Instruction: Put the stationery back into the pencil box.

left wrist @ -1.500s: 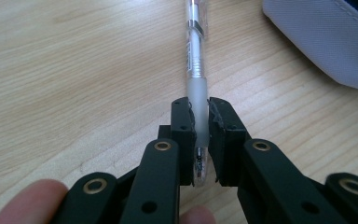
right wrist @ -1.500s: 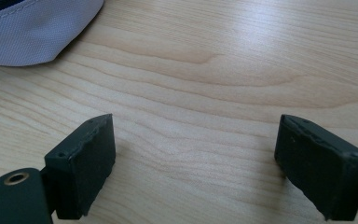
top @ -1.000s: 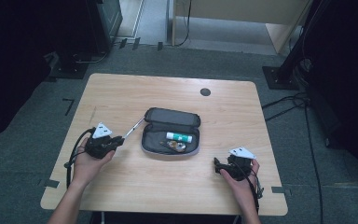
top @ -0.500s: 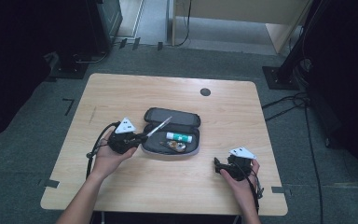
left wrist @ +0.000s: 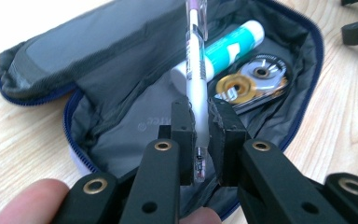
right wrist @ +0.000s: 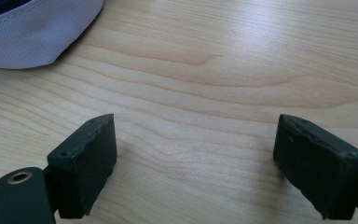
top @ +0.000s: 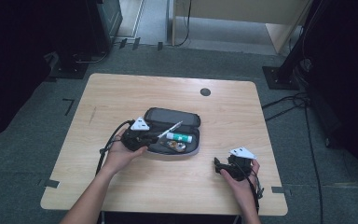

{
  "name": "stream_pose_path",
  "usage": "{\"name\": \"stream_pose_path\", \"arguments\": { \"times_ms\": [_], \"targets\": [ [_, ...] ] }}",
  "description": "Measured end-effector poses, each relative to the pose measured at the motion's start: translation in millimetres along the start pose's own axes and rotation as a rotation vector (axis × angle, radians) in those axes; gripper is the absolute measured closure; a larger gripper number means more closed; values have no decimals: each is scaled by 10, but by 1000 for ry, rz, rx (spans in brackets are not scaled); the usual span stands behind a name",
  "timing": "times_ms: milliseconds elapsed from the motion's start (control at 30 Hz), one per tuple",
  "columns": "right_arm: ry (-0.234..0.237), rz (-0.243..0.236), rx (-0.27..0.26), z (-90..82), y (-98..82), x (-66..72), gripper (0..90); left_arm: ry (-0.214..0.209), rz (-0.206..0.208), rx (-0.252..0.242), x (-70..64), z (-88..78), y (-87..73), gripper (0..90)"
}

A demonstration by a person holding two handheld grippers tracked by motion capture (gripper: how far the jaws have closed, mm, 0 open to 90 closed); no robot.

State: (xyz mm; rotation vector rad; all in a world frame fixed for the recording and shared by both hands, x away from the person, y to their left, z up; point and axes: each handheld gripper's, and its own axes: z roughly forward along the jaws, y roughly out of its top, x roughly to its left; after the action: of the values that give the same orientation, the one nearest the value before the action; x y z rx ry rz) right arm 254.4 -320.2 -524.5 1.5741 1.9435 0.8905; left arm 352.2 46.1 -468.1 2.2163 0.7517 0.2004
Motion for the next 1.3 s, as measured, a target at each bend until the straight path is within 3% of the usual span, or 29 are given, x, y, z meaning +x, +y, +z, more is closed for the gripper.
{"name": "stream_pose_path", "arguments": {
  "times_ms": [233,467,600,700,1000,1300],
  "targets": [
    [-3,0,4,1,1,6,129,24,-10,32,54,15,-53,814],
    [-4,1,5,1,1,7,129,37,-19,25,52,20,-76,797],
    [-3,1,4,2,1,5,129,36,6,32,49,6,-73,880],
    [-2,1,3,2,1,3,129,39,-3,30,53,4,-78,879],
    [-4,1,3,1,1,4,129,42,-31,-40,37,-87,-59,718],
    [-6,-1,7,5,1,7,128,63,-135,-118,128,-253,-176,427]
  ]
}}
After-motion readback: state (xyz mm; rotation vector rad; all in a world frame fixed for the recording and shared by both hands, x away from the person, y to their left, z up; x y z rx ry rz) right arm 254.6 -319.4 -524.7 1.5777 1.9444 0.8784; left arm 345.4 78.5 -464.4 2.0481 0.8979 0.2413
